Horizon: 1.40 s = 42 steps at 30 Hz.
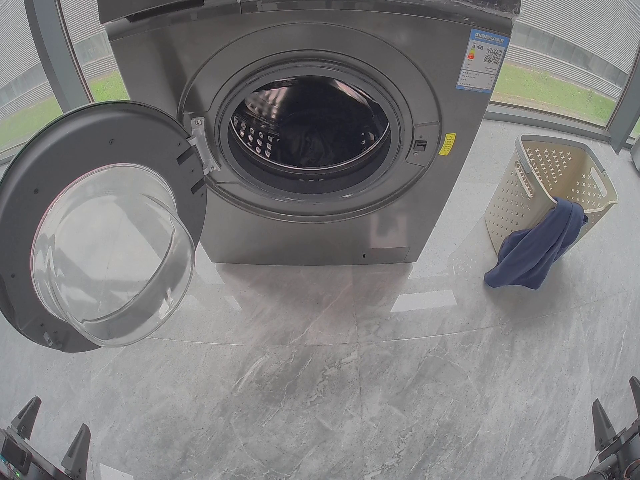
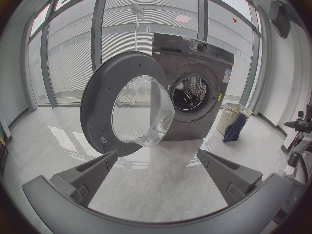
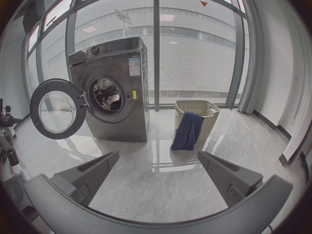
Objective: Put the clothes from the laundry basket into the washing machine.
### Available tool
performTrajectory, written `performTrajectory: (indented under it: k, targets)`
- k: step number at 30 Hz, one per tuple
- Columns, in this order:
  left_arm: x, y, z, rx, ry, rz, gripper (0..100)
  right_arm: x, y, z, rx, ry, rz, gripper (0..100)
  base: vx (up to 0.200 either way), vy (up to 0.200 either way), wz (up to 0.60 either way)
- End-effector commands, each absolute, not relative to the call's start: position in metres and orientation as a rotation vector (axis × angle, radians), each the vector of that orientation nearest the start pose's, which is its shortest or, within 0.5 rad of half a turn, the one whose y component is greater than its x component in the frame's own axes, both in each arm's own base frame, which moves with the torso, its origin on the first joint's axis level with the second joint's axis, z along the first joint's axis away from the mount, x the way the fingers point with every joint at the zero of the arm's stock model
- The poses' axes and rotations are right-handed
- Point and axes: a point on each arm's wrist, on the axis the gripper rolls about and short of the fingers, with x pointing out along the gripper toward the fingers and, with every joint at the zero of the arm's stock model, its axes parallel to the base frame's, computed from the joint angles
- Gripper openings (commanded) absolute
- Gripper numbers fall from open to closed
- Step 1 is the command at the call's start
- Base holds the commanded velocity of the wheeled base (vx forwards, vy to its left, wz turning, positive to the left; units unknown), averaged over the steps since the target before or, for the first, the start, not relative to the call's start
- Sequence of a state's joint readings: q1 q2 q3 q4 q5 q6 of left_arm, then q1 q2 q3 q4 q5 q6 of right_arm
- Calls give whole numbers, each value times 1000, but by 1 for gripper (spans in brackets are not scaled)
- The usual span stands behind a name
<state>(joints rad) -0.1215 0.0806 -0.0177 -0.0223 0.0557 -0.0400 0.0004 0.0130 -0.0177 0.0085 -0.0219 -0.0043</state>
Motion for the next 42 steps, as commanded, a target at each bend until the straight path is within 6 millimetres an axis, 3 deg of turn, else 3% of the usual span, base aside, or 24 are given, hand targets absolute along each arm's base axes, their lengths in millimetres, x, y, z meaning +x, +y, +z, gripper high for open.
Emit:
performTrajectory:
  k: [1,7,15,42]
  targets:
    - [-15,3,78,-8,86,-53,100,-23,0,76,-6,3,-11,100,0,0,0]
    - [-20,0,76,-15,35,77,100,-23,0,76,-5,3,-12,100,0,0,0]
    - [-22,1,76,-11,5,18,100,-23,0,76,-5,3,-12,100,0,0,0]
    - [-22,1,76,-31,3,23,100,-23,0,76,-5,3,-12,100,0,-200,0]
